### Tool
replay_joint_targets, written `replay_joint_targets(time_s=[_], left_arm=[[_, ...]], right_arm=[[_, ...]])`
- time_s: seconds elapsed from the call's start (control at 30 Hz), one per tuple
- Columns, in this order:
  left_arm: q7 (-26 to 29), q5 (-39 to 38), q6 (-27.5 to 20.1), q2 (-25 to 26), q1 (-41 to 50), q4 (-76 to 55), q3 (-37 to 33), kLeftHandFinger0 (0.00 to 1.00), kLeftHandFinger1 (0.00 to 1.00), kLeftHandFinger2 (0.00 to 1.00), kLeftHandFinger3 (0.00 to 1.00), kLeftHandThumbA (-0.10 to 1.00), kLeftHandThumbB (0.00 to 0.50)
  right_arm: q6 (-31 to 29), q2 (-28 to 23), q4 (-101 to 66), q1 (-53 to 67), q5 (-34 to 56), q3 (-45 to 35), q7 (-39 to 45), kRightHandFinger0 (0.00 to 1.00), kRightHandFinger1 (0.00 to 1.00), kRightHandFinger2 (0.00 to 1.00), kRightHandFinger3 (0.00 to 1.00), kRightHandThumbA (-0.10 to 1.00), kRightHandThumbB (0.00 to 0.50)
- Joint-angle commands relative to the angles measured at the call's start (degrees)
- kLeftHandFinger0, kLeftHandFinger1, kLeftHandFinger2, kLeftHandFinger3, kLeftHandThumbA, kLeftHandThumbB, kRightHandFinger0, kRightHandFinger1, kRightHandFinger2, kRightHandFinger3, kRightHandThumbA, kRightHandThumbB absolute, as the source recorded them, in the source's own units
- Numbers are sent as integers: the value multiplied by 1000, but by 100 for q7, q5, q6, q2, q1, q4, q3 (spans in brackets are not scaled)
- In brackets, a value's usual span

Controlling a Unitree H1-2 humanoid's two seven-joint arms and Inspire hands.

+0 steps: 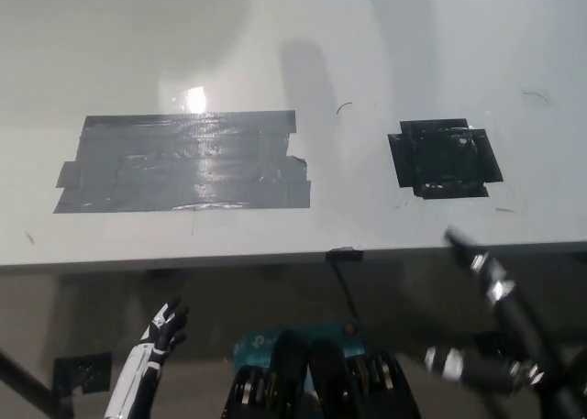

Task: A person hands a spray bottle to the robot which it grabs with its right hand and places on the black spot infront of it on the table

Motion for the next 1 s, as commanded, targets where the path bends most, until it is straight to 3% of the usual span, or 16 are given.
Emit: replay_joint_targets(time_s=[0.0,0.1,0.13,0.2,0.23,0.53,0.67,0.77,0.83,0.9,0.93,0.97], left_arm=[[-12,125,-321,20,66,-80,-69,1000,1000,1000,1000,1000,31],[1,134,-290,-6,135,-115,-81,1000,1000,1000,1000,1000,38],[21,190,-359,-16,171,-100,-106,1000,1000,1000,1000,1000,24],[19,187,-451,-3,152,-26,-101,1000,1000,1000,1000,1000,27],[-6,135,-408,-8,153,-26,-93,1000,1000,1000,1000,1000,53],[-14,211,-392,-18,191,-63,-152,1000,1000,1000,1000,1000,67],[-9,169,-313,-63,216,-75,-167,1000,1000,1000,1000,1000,104],[9,211,-249,-71,178,-134,-170,1000,1000,1000,1000,1000,97],[8,187,-229,-82,175,-148,-164,1000,1000,1000,1000,1000,103],[25,218,-185,-100,158,-157,-164,1000,1000,1000,1000,1000,95],[19,220,-235,-96,145,-127,-171,1000,1000,1000,1000,1000,89],[12,220,-264,-86,120,-108,-169,1000,1000,1000,1000,1000,96]], right_arm=[[917,28,-385,-878,435,-273,23,1000,1000,1000,1000,1000,318],[1254,26,-235,-1394,165,-305,2,1000,1000,1000,1000,1000,299],[1379,17,-71,-1645,103,-329,-22,1000,1000,1000,1000,1000,333],[1573,46,231,-2021,179,-378,-43,1000,1000,1000,1000,1000,340],[1597,62,511,-2279,154,-392,-74,1000,1000,1000,1000,1000,339],[1854,203,2357,-3830,-127,-311,-268,1000,1000,1000,1000,1000,379],[1893,289,3355,-4520,-199,-224,-265,1000,1000,1000,1000,1000,416],[1904,475,4071,-4957,2,-381,-329,1000,1000,1000,1000,1000,409],[1835,623,4499,-5175,179,-513,-335,1000,1000,1000,1000,1000,365],[1696,689,4870,-5349,244,-597,-320,1000,1000,1000,1000,1000,397],[1625,754,5174,-5471,403,-723,-279,1000,1000,1000,1000,999,463],[1571,814,5421,-5584,490,-819,-293,1000,1000,1000,1000,985,479]])
